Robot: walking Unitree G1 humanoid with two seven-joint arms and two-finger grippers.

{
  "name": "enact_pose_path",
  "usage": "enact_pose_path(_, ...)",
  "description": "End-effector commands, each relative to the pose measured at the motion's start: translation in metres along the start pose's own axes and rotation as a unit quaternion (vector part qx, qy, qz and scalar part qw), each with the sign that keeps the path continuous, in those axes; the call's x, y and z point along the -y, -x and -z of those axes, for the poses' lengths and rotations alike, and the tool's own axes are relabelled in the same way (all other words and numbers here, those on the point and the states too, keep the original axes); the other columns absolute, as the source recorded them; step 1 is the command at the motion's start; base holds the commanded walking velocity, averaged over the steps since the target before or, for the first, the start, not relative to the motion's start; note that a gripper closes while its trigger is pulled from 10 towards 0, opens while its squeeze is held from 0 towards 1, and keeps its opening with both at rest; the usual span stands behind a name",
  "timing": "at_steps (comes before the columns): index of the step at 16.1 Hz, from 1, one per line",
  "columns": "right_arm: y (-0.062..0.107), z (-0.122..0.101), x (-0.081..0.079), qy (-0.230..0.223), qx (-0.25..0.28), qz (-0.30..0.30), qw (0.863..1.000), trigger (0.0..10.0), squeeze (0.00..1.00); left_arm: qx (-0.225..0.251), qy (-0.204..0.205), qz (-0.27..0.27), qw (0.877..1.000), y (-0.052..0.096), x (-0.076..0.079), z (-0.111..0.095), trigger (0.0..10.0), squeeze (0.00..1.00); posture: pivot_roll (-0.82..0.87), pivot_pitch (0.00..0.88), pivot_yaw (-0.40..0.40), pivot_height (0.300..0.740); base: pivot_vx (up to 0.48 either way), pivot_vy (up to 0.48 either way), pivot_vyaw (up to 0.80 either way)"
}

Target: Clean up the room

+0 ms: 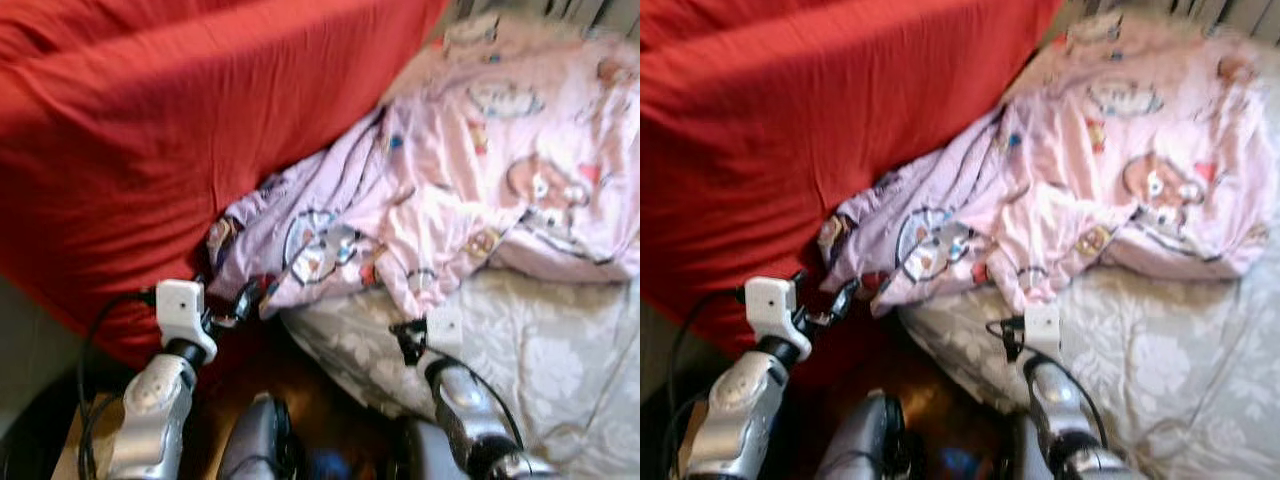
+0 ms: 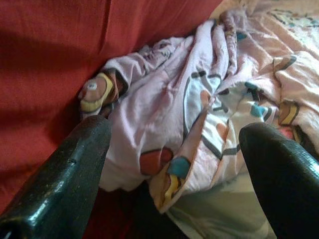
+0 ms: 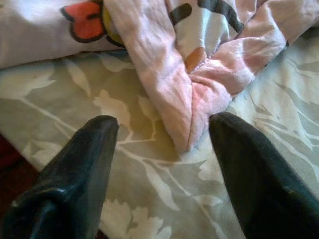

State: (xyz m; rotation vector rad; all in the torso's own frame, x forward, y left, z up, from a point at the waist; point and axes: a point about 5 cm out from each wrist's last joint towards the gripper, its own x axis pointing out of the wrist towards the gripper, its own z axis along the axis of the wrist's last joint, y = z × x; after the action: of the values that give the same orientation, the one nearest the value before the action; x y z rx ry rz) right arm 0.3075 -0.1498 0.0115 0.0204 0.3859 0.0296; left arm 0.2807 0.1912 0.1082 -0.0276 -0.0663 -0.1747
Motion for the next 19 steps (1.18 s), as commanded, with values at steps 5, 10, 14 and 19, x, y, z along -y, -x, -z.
enact_pose_path(5,-0.002,-0.002,0.006,0.007,-0.015,0.023,1.000,10.0,0.00,-0.020,-0.007,-0.010,1.000,0.021,-0.004,-0.009,10.0,0.00,0.21,0.377,0.024,0.641,0.000,0.000,0.00)
enact_pose_path(10,-0.008,-0.016,0.012,-0.016,-0.005,0.043,0.999,10.0,0.00,-0.033,-0.018,-0.009,0.999,0.037,-0.003,-0.019,10.0,0.00,0.26,0.404,0.040,0.641,0.000,0.000,0.00)
enact_pose_path(14,-0.011,-0.023,0.017,-0.039,-0.013,0.074,0.996,10.0,0.00,-0.038,-0.031,-0.012,0.999,0.042,-0.007,-0.027,10.0,0.00,0.29,0.412,0.042,0.641,0.000,0.000,0.00)
enact_pose_path(19,-0.013,-0.028,0.021,-0.055,-0.022,0.087,0.994,10.0,0.00,-0.039,-0.036,-0.013,0.999,0.045,-0.007,-0.034,10.0,0.00,0.31,0.414,0.046,0.641,0.000,0.000,0.00)
